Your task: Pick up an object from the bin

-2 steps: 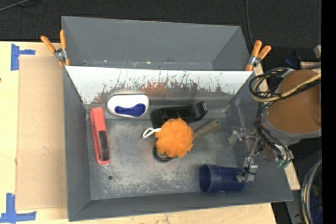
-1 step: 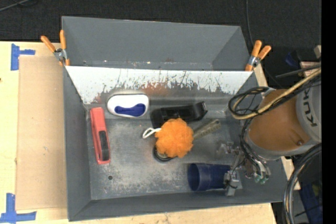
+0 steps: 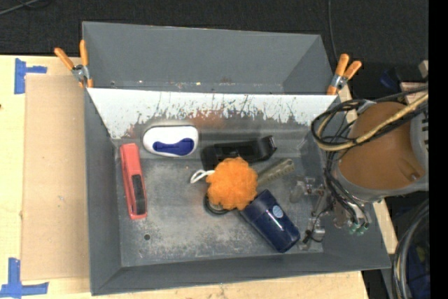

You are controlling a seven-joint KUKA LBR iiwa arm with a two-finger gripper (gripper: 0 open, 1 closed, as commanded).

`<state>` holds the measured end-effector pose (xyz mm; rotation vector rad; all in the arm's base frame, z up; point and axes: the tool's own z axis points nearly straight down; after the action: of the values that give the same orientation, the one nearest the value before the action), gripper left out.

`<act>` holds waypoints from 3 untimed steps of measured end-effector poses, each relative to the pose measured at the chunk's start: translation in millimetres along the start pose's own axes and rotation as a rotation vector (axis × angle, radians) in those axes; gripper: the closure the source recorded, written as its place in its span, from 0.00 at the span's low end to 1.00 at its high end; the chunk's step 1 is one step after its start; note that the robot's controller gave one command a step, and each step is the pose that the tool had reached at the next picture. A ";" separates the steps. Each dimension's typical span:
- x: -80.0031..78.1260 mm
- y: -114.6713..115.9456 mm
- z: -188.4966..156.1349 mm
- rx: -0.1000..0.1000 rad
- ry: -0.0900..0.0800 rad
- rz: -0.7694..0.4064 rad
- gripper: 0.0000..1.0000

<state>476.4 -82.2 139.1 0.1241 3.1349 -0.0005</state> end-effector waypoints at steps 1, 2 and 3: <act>8.5 32.0 40.6 -0.002 0.010 0.002 0.00; 3.2 24.7 68.5 0.001 -0.012 0.022 0.00; 3.5 61.6 70.0 -0.001 0.006 0.004 1.00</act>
Offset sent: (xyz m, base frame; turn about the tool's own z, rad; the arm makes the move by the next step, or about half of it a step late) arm -0.0044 0.0247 -0.0691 0.0240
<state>478.1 -20.6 69.1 0.1300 3.1404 0.0011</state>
